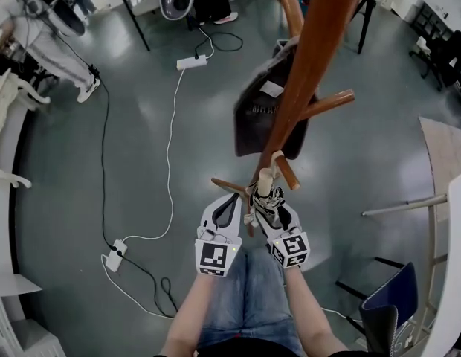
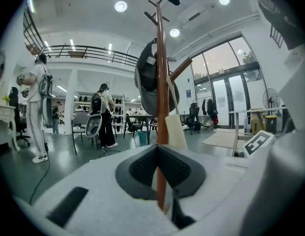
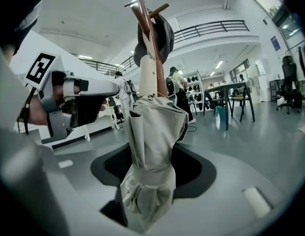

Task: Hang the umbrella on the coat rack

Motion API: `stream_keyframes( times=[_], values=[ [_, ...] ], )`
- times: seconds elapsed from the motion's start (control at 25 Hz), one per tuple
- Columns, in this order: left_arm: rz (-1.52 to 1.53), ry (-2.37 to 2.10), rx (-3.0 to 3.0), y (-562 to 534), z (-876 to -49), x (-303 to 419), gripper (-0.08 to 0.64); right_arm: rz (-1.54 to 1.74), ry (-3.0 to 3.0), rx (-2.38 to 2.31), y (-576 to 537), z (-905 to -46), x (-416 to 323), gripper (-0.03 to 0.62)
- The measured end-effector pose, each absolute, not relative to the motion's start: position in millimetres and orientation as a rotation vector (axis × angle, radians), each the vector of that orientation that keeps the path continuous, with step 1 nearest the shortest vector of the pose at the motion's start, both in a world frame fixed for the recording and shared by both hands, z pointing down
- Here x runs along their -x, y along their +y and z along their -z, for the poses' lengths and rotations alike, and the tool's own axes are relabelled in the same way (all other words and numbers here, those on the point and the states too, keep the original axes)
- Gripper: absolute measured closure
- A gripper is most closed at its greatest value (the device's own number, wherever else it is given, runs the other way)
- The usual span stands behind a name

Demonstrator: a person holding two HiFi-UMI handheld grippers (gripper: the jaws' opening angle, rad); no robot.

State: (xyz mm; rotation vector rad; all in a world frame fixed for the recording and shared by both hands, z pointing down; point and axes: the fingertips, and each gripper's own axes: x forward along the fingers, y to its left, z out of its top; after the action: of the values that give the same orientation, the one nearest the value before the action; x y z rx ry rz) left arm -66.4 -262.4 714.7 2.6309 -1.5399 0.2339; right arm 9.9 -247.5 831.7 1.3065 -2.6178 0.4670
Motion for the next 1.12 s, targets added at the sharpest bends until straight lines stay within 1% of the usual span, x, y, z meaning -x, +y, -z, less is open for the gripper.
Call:
stream_keyframes(
  times=[0.16,0.36,0.4,0.48,0.6,0.88,0.96,1.12],
  values=[
    [-0.251,-1.534,-2.618,-262.4,-728.9,67.4,0.554,-0.478,-2.625,-1.319,-258.1,-835.6,-1.4,0.333],
    [-0.275,-1.521,-2.618,-255.4,-726.1,67.7,0.554,-0.514,-2.606,-1.304,-260.1,-835.8,1.5,0.328],
    [-0.267,-1.517,-2.615,-253.7,-724.7,68.0,0.554,-0.52,-2.605,-1.307,-259.5,-835.0,1.2,0.323],
    [-0.235,-1.515,-2.596,-252.2,-721.6,69.1,0.554,-0.522,-2.606,-1.309,-259.3,-832.8,1.1,0.293],
    [-0.223,-1.523,-2.593,-250.0,-717.1,66.1,0.554,-0.53,-2.601,-1.314,-257.0,-829.9,-2.3,0.278],
    [-0.229,-1.528,-2.577,-240.0,-690.9,61.3,0.554,-0.518,-2.56,-1.374,-243.9,-796.3,-18.4,0.278],
    [-0.231,-1.535,-2.572,-236.4,-676.4,61.2,0.554,-0.488,-2.562,-1.39,-238.7,-775.0,-22.0,0.285],
    [-0.222,-1.535,-2.562,-231.9,-631.4,58.1,0.554,-0.423,-2.579,-1.467,-231.7,-712.8,-34.4,0.373]
  ],
)
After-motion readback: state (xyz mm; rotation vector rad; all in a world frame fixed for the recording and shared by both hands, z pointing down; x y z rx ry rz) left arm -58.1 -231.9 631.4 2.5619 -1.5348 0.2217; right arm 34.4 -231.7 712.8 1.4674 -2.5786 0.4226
